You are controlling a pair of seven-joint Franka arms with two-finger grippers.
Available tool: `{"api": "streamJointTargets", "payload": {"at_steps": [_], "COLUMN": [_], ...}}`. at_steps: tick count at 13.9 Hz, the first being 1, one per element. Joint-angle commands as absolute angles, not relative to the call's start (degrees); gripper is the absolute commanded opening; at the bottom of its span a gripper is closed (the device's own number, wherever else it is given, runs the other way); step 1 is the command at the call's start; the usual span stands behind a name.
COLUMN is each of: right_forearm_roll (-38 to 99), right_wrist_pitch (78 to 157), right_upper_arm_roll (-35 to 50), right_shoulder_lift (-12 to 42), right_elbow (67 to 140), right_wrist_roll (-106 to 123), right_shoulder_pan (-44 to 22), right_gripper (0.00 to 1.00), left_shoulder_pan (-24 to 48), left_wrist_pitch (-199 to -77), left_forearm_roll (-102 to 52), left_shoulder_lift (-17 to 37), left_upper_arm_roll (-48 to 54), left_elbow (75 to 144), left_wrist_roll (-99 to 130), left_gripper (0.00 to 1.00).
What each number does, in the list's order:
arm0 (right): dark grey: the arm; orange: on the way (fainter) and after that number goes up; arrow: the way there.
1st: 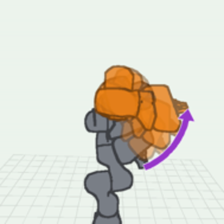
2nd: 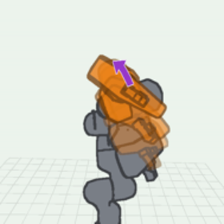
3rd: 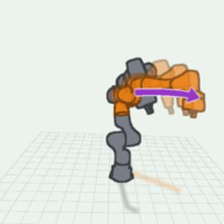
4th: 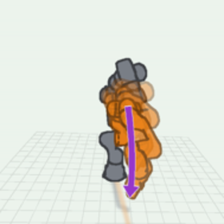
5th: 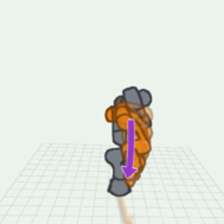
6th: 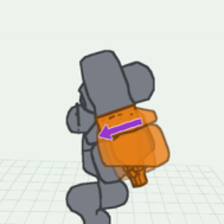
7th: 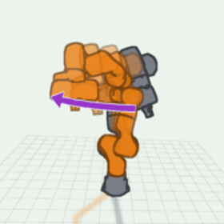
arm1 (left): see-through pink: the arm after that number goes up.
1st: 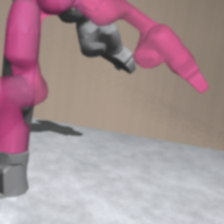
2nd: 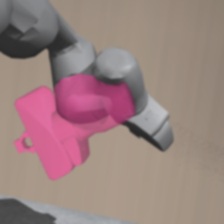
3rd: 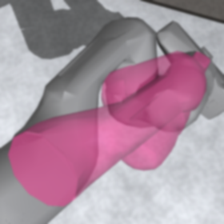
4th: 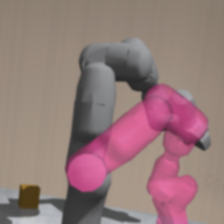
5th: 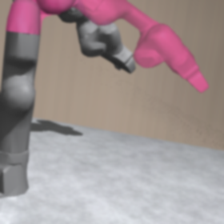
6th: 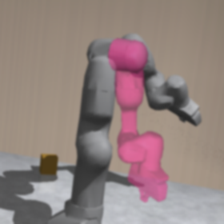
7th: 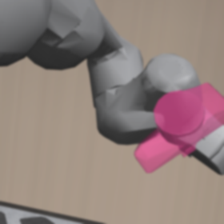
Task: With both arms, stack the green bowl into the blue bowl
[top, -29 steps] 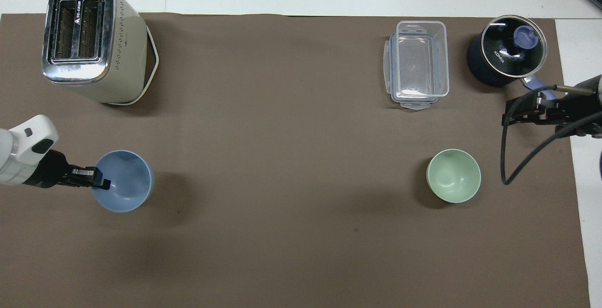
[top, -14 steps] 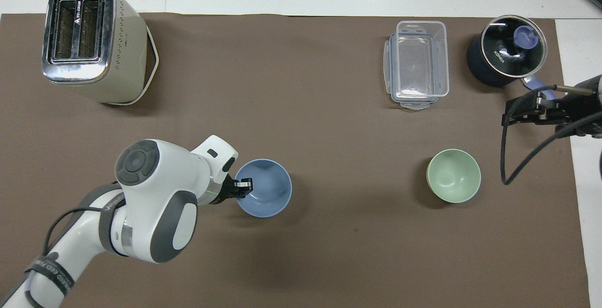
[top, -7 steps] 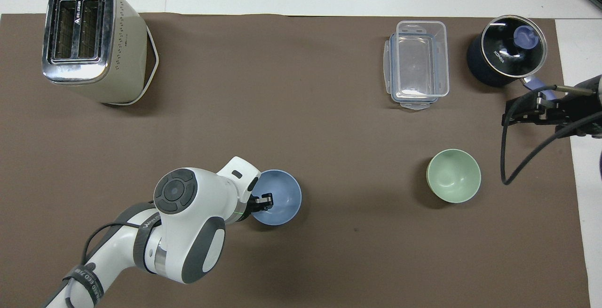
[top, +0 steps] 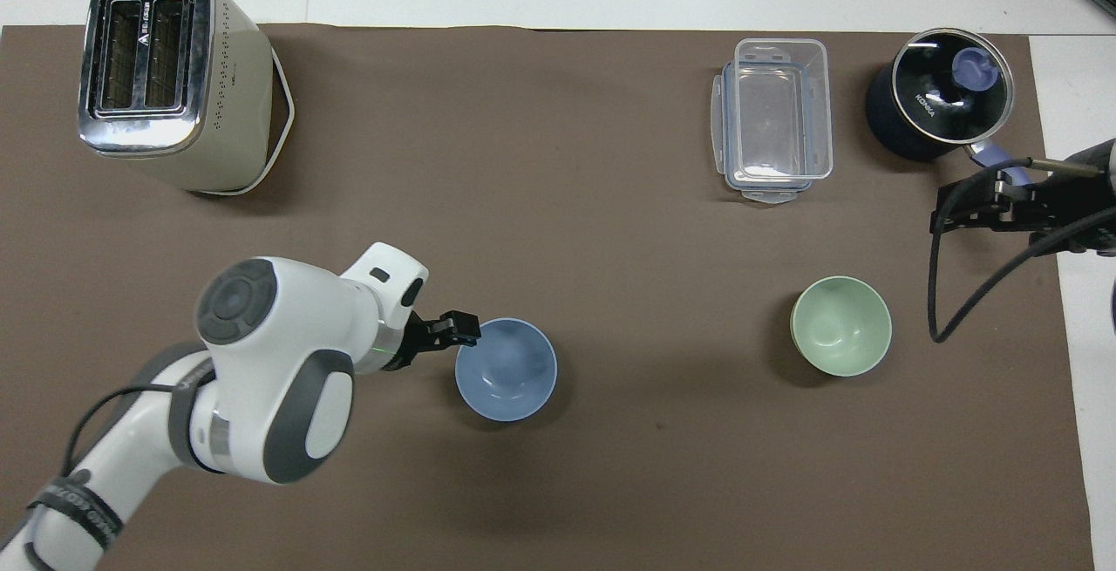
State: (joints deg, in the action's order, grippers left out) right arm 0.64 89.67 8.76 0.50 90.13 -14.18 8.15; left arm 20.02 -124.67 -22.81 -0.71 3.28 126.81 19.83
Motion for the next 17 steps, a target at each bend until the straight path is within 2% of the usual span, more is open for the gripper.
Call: {"api": "streamJointTargets", "payload": {"at_steps": [1,5,9,12,17], "right_forearm_roll": [0.8,0.8,0.8,0.8,0.8], "right_wrist_pitch": [89.1,89.1,89.1,89.1,89.1], "right_upper_arm_roll": [9.2,9.2,9.2,9.2,9.2], "right_shoulder_lift": [0.3,0.3,0.3,0.3,0.3], "right_elbow": [89.8,89.8,89.8,89.8,89.8], "right_wrist_roll": [-14.7,-14.7,-14.7,-14.7,-14.7], "right_shoulder_pan": [8.7,8.7,8.7,8.8,8.7], "right_gripper": [1.0,1.0,1.0,1.0,1.0], "left_shoulder_pan": [12.5,7.5,6.7,4.0,1.8], "left_wrist_pitch": [-116.7,-111.2,-105.2,-103.5,-94.0], "left_forearm_roll": [-20.9,-11.0,-3.3,-0.9,-1.0], "left_shoulder_lift": [-0.3,-0.2,-0.3,-0.2,0.4], "left_upper_arm_roll": [3.5,3.5,3.3,3.3,3.4], "left_elbow": [121.1,112.1,104.1,100.9,94.1], "left_wrist_roll": [13.0,9.7,7.7,1.6,1.7], "left_gripper": [1.0,1.0,1.0,1.0,1.0]}}
